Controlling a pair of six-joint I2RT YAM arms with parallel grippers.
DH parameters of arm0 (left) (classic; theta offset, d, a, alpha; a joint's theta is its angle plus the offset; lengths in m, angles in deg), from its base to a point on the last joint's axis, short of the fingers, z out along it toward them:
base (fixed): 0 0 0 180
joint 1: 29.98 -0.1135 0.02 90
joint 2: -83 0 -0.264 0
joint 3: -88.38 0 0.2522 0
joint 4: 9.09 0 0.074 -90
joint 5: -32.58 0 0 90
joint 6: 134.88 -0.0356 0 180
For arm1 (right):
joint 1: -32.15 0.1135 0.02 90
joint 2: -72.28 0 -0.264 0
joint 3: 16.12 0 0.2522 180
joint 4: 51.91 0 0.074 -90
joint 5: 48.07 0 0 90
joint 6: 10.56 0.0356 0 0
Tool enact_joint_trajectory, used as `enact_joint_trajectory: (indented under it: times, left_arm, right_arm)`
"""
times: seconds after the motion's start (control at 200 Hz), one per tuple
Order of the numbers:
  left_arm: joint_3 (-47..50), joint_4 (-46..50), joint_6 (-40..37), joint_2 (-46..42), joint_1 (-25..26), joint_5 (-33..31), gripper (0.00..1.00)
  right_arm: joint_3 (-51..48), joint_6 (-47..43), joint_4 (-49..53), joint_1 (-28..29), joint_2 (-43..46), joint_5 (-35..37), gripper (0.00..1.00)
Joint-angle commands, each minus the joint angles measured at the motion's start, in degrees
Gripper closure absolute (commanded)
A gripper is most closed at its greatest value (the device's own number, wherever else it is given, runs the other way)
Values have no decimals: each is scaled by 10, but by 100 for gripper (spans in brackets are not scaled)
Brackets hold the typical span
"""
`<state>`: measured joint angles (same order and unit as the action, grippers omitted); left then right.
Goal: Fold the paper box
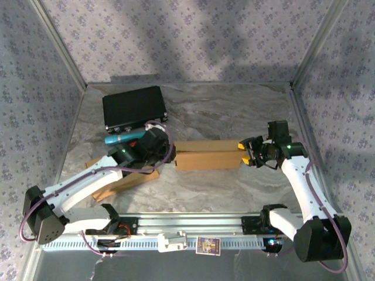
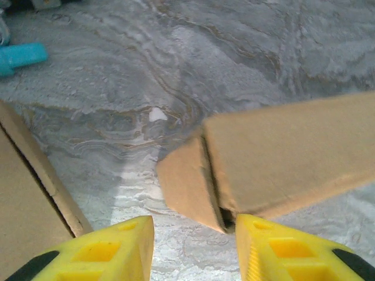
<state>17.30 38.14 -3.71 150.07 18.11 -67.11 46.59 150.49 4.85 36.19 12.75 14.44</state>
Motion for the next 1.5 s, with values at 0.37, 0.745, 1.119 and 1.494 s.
enact_joint_trajectory:
  times: [0.37, 0.745, 1.119, 1.494]
  left_arm:
    - [-36, -66, 91, 70, -75, 181, 60]
    - [37, -74, 71, 74, -59, 189, 83]
    - [70, -87, -14, 32, 12, 119, 84]
    - [141, -124, -54, 9, 96, 100, 84]
  right_arm:
    - [-17, -6, 64, 2, -21, 31, 53]
    - [-16, -45, 97, -2, -33, 54, 60]
    - [32, -239, 162, -29, -13, 45, 71]
    - [-81, -255, 265, -38, 103, 34, 67]
